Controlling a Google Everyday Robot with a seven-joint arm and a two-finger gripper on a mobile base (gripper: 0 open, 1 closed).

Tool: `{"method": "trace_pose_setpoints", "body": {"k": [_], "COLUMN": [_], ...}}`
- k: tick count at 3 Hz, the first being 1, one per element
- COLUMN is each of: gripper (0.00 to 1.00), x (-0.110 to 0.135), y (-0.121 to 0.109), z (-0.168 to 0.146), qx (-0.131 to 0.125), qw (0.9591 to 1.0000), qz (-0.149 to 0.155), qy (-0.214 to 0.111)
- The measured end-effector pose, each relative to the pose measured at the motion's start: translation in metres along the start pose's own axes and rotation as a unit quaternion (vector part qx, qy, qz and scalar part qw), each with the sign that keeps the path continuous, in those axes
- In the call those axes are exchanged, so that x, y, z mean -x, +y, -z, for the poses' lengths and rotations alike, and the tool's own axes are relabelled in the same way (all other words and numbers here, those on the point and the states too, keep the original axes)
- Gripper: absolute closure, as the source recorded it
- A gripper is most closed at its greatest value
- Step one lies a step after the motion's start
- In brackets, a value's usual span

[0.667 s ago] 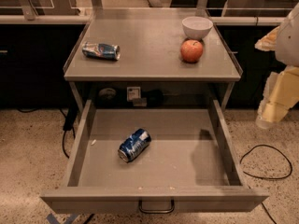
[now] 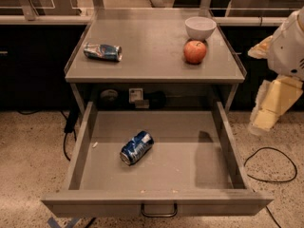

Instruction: Pick pepsi can from top drawer and place on counter

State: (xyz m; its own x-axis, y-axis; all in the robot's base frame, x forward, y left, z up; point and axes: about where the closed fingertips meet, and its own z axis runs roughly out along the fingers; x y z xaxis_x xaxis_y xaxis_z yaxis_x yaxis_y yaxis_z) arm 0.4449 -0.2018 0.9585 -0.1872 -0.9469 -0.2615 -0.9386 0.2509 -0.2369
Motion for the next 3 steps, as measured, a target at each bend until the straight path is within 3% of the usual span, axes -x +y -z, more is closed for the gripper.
{"method": "trace_pose_setpoints", "body": {"k": [1, 2, 3], "gripper": [0.0, 0.0, 0.0], "x": [0.012, 0.041, 0.056], "y": [0.006, 0.02, 0.03], "z": [-0.038, -0.086, -0.113], "qx": [0.023, 0.049, 0.06], "qw": [0.9987, 0.9948, 0.992], "qz": [-0.002, 0.017, 0.027], "qy": [-0.046, -0.088, -0.107]}}
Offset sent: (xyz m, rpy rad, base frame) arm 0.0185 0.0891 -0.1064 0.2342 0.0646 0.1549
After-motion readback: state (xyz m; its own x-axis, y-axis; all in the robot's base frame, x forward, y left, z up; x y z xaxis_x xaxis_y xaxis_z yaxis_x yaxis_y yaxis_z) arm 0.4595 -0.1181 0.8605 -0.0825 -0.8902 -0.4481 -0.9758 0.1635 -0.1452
